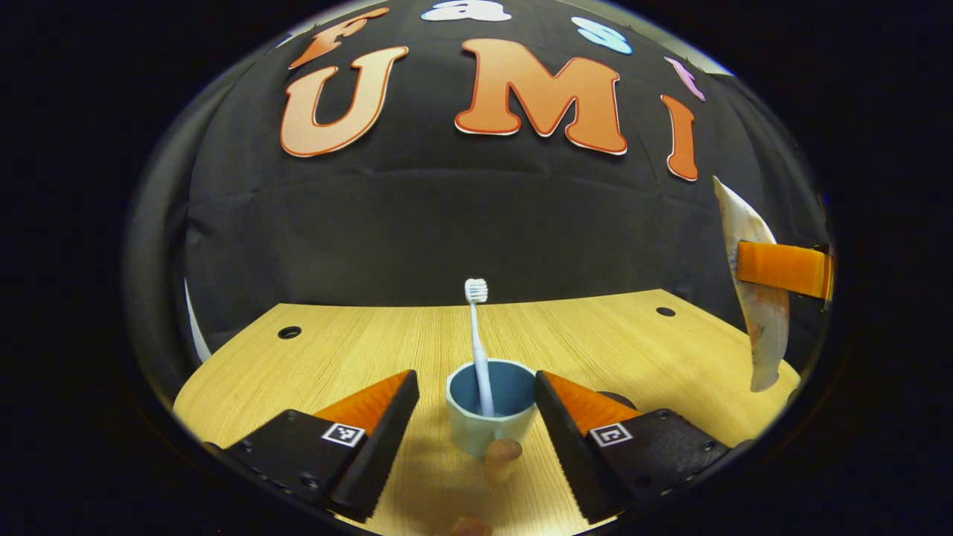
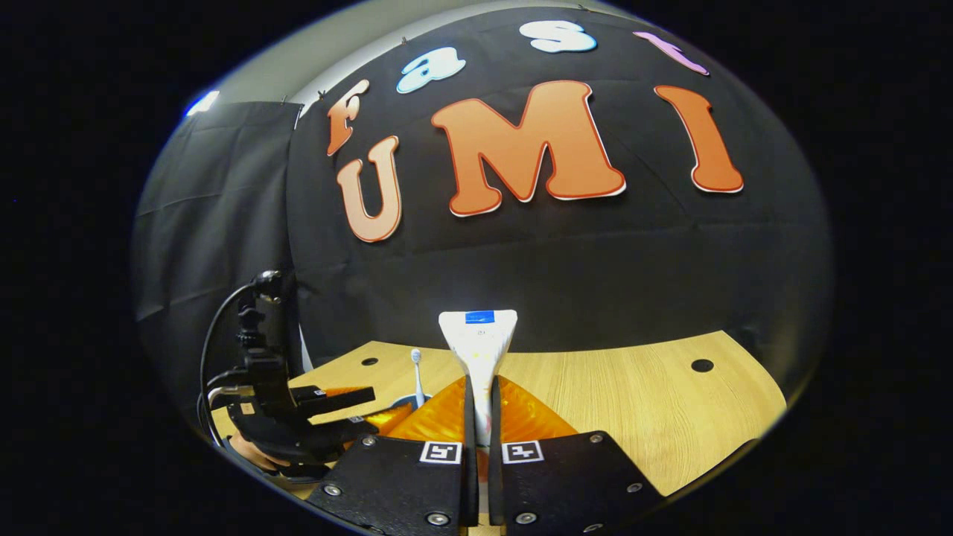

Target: Put the toothbrush and toothpaste on the desktop into the cup, then pick up the cup and place it on the coaster on the desktop.

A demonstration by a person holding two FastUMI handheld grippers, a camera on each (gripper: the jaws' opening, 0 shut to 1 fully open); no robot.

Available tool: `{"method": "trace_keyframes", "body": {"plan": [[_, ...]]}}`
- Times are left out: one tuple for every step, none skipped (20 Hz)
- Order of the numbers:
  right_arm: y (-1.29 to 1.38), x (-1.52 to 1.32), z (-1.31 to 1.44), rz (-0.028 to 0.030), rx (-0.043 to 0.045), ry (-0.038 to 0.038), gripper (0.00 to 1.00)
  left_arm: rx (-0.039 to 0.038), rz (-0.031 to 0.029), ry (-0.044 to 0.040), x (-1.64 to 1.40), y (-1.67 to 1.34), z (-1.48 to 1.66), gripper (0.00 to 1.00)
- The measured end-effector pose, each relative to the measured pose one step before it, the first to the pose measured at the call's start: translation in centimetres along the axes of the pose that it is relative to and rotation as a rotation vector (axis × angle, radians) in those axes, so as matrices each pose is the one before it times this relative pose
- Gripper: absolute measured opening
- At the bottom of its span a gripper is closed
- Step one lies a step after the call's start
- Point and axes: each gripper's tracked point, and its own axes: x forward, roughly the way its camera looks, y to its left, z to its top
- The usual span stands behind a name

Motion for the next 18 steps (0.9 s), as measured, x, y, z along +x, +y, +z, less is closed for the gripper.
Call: {"method": "trace_keyframes", "body": {"plan": [[0.357,0.223,0.458,0.00863,-0.00222,-0.00756,0.05,-0.00835,0.00558,-0.00315,-0.92,0.092,0.16,0.98],[0.525,-0.206,0.101,0.0086,-0.00355,-0.00672,0.05,-0.00756,0.00463,-0.00348,-0.79,0.179,0.159,0.98],[0.492,0.259,0.436,0.01194,-0.00461,-0.0056,0.05,-0.00434,0.00434,-0.0044,-0.918,0.153,-0.062,0.98],[0.57,0.364,0.397,0.01369,-0.00125,-0.00844,0.05,0.00674,-0.00141,-0.00677,-0.68,0.072,0.115,0.98],[0.734,0.491,0.244,0.0217,0.00139,-0.00664,0.05,0.01497,0.00599,-0.00349,-0.59,0.224,-0.019,0.98],[0.839,0.575,0.093,0.02419,0.00646,0.00085,0.05,0.02296,0.0102,-0.0012,-0.511,0.304,-0.321,0.98],[0.691,0.587,-0.015,0.01928,0.00721,0.00311,0.06,0.02608,0.01267,-0.00372,-0.549,0.315,-0.206,0.98],[0.473,1.198,0.427,0.0179,0.0035,0.00183,0.06,0.02097,0.01445,-0.00561,-0.47,0.358,-0.088,0.98],[0.605,0.54,0.119,0.01425,-0.00503,-0.0016,0.05,0.00671,0.00684,-0.00372,-0.635,0.177,-0.242,0.98],[0.554,0.677,0.189,0.01017,-0.01129,-0.00532,0.05,-0.01229,-0.00463,-0.00159,-0.418,-0.038,-0.149,0.98],[0.409,0.705,0.057,0.00579,-0.01053,-0.00751,0.05,-0.01431,-0.00919,0.00274,-0.41,-0.131,-0.293,0.98],[0.355,0.731,0.088,0.00557,-0.00672,-0.00437,0.05,-0.01275,-0.00169,0.00251,-0.453,0.083,-0.336,0.98],[0.386,0.82,-0.042,0.00998,-0.0018,-0.00219,0.05,-0.00766,0.00114,-0.00142,-0.431,0.092,-0.06,0.98],[0.722,0.292,-0.289,0.01218,0.00261,0.00022,0.05,-0.00386,0.00486,-0.00566,-0.344,0.171,-0.057,0.97],[0.281,0.681,-0.183,0.01038,0.00362,0.00057,0.05,0.00045,0.0072,-0.00882,-0.455,0.257,-0.06,0.97],[0.221,0.712,-0.15,0.00697,0.00141,0.00023,0.05,0.00117,0.00812,-0.00416,-0.192,0.237,0.119,0.97],[0.199,0.74,-0.246,0.00555,-0.00159,0.00129,0.05,0.00243,0.00255,-0.00513,-0.232,0.222,-0.022,0.97],[0.144,0.685,-0.305,0.00496,-0.0028,0.00123,0.05,0.00083,0.00136,-0.00182,-0.132,0.087,0.058,0.97]]}}
